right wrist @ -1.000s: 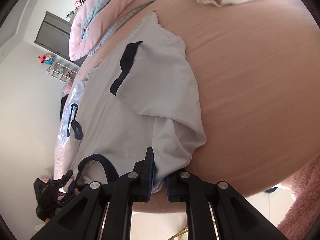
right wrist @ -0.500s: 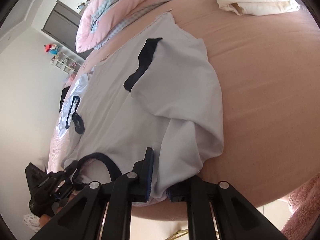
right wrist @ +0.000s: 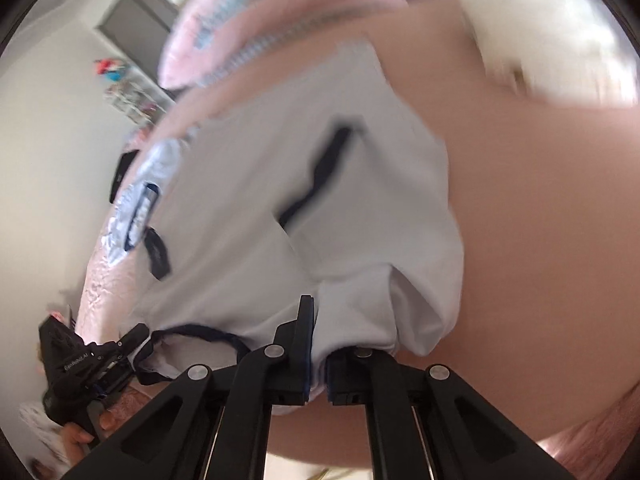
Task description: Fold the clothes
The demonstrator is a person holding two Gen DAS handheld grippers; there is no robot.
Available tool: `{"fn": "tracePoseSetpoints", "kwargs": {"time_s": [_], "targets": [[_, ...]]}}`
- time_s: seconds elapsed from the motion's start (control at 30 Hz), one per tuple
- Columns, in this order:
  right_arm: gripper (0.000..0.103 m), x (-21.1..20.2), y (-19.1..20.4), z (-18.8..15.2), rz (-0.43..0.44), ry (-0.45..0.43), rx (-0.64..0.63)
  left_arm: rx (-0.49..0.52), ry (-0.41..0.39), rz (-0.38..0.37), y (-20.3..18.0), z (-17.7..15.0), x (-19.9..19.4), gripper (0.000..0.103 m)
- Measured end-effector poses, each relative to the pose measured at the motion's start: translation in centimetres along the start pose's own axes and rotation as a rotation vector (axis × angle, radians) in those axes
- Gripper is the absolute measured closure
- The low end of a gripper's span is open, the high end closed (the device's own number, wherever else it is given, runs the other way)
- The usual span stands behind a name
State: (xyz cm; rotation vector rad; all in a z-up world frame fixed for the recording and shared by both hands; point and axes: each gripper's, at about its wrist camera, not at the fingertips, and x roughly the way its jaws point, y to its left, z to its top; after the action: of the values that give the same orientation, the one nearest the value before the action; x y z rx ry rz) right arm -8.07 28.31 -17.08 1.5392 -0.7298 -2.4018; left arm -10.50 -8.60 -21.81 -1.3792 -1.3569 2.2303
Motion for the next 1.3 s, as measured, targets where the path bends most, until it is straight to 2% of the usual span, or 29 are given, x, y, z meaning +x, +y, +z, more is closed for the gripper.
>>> {"fn": "tracePoseSetpoints", "kwargs": {"time_s": [0.03,0.13,0.23,0.3,0.4,0.6,0.7,0.8,0.93,1.07,1.17,1.3], "targets": [[0.099,0.6,-0.7,-0.5,0.009,0.035,0.045,-0.005,-0.004,-0.009,0.2,-0.3,0.0,0.095],[0.098,0.2,-1.4,-2.5,0.041,-0.001,0.099,0.033,-0.027,-0.005,-0.1,-0.5,-0.1,0.095],[0.091,0.5,-1.4,-2.2,0.070,-0.011,0.110,0.013,-0.036,-0.038,-0.2,0.3,0.9,0.095],[0.091,0.7,-1.9,-1.6,0.111,-0.042,0.137,-0.012,-0.059,-0.083,-0.2,0.7,1.1,0.095],[0.098,0.1,-2.3,-1.5,0.141,-0.078,0.163,0.039,-0.073,-0.064,-0.8,0.4,0.5,0.097],[0.100,-3.9,1.8,-1.1,0.102,-0.197,-0.056,0.149,-0.036,-0.005,-2.5,-0.3,-1.4,0.098],[0.100,-5.5,3.9,-0.5,0.101,-0.241,-0.156,0.188,-0.031,-0.024,-3.8,-0.4,-1.7,0.098],[0.100,-5.9,3.7,0.7,0.121,-0.253,-0.127,0.199,-0.049,-0.047,-4.9,0.5,-2.5,0.098],[0.100,-5.3,3.0,2.5,0.119,-0.234,-0.086,0.269,-0.032,-0.033,-7.1,3.6,-2.2,0.098],[0.100,-5.4,2.9,6.7,0.139,-0.233,-0.087,0.389,-0.004,-0.014,-11.2,8.8,-0.6,0.098],[0.100,-4.7,3.8,11.5,0.117,-0.255,-0.090,0.473,0.021,0.008,-14.1,13.7,2.5,0.098],[0.100,1.3,3.3,18.8,0.040,-0.159,-0.041,0.455,0.097,0.042,-15.8,19.9,9.3,0.096]]}}
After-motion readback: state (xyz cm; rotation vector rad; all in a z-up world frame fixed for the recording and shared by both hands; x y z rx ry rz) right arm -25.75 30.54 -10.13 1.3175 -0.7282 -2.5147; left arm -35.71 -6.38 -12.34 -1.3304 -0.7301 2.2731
